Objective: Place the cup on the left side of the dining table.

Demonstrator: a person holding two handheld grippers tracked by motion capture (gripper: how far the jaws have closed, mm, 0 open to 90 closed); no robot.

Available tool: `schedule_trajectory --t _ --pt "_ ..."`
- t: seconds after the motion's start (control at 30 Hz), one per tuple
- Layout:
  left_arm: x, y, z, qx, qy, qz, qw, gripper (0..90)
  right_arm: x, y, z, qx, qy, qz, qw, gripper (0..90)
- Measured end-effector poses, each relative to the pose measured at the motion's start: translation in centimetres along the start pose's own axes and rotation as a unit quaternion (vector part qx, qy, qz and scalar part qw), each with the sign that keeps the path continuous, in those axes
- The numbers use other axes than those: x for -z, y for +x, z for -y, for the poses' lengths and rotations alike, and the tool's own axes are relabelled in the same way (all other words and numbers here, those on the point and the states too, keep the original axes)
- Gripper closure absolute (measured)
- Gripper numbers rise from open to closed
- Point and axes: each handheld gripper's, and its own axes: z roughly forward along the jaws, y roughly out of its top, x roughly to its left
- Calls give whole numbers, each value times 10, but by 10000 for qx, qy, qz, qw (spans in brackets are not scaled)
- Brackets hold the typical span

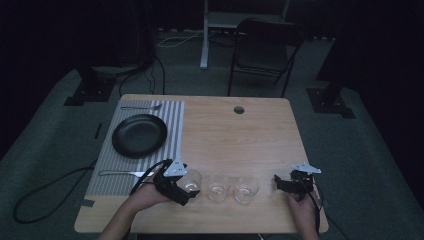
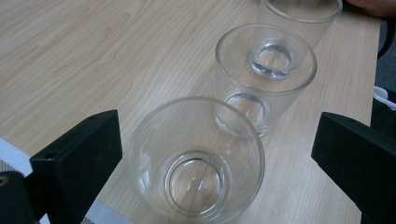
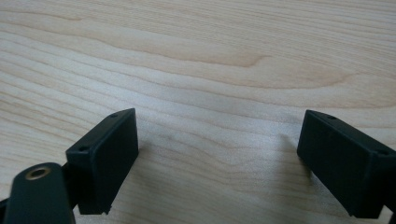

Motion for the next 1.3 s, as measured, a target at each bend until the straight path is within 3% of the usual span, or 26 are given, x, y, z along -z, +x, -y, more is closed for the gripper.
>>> schedule_trajectory --t 0.67,1.3 --pt "-19 -6 -24 -211 50 231 9995 22 0 0 0 0 1 0 10000 120" --pt "-40 -17 -36 -496 287 453 9973 22 0 0 0 1 0 0 10000 120"
